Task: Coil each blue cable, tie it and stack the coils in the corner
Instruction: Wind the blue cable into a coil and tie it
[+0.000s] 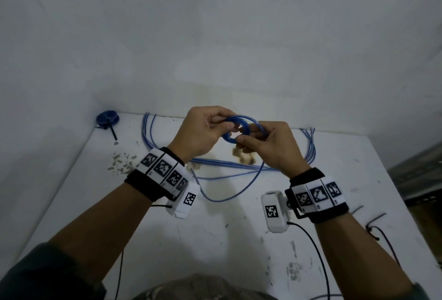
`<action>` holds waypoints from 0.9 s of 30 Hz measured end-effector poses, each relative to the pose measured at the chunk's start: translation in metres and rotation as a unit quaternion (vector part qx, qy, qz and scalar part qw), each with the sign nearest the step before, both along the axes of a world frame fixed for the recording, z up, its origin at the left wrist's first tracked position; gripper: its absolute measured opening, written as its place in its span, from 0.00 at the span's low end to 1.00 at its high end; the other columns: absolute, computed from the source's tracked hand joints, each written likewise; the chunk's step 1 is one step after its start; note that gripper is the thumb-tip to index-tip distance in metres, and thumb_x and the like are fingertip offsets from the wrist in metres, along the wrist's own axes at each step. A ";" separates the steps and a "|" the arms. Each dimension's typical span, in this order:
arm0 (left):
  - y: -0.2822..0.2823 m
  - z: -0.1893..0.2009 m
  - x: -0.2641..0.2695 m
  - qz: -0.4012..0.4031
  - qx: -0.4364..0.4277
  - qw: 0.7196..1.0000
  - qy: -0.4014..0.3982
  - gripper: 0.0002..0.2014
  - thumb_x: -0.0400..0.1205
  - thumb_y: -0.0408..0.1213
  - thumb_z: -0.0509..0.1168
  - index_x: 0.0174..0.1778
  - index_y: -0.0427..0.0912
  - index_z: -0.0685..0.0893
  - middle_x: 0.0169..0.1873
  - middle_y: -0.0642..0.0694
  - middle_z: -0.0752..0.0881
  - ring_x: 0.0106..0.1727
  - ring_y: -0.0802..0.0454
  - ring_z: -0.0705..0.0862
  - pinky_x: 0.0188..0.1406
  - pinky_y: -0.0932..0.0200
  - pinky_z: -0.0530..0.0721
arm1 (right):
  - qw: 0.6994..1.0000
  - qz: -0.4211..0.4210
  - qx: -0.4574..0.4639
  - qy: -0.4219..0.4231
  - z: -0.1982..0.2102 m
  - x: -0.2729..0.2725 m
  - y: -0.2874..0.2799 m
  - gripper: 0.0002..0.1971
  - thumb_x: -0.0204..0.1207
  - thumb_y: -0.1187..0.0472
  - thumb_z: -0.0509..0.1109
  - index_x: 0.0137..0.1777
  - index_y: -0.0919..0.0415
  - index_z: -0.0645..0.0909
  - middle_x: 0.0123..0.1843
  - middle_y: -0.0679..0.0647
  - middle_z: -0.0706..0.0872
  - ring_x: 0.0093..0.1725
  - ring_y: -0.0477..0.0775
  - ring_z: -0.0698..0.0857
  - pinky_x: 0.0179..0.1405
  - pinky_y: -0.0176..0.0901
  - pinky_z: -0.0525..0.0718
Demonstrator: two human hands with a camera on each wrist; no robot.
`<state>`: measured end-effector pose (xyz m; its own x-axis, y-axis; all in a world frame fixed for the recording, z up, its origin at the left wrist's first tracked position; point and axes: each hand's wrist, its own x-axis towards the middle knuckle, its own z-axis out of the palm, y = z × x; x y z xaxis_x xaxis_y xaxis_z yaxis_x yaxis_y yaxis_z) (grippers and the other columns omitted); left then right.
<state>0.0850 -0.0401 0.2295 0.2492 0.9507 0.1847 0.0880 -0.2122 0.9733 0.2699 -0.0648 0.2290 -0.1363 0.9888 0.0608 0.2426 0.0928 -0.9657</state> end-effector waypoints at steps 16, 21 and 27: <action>-0.003 0.001 -0.009 -0.024 -0.105 0.990 0.087 0.13 0.75 0.24 0.76 0.55 0.33 0.89 0.40 0.41 0.93 0.43 0.49 0.93 0.46 0.58 0.90 | 0.994 0.005 -0.101 -0.028 -0.003 0.001 0.003 0.02 0.74 0.68 0.78 0.41 0.65 0.89 0.37 0.63 0.92 0.40 0.62 0.93 0.45 0.57 0.90; -0.003 0.005 -0.008 -0.054 -0.059 0.987 0.141 0.12 0.75 0.23 0.75 0.54 0.35 0.89 0.40 0.44 0.93 0.41 0.53 0.93 0.48 0.59 0.90 | 0.997 0.005 -0.012 -0.073 -0.003 0.002 0.003 0.05 0.74 0.65 0.79 0.47 0.65 0.90 0.37 0.61 0.92 0.36 0.59 0.91 0.37 0.51 0.90; -0.009 -0.002 0.000 -0.021 0.065 0.983 0.172 0.14 0.77 0.24 0.73 0.57 0.39 0.89 0.45 0.46 0.92 0.45 0.58 0.90 0.52 0.64 0.88 | 0.999 -0.039 -0.007 -0.016 -0.008 0.004 0.010 0.06 0.72 0.69 0.80 0.38 0.71 0.86 0.34 0.66 0.90 0.39 0.72 0.91 0.43 0.73 0.88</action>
<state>0.0847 -0.0489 0.2271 0.3559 0.9124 0.2023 0.3957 -0.3432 0.8518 0.2734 -0.0547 0.2206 -0.0612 0.9972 0.0437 0.2787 0.0592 -0.9586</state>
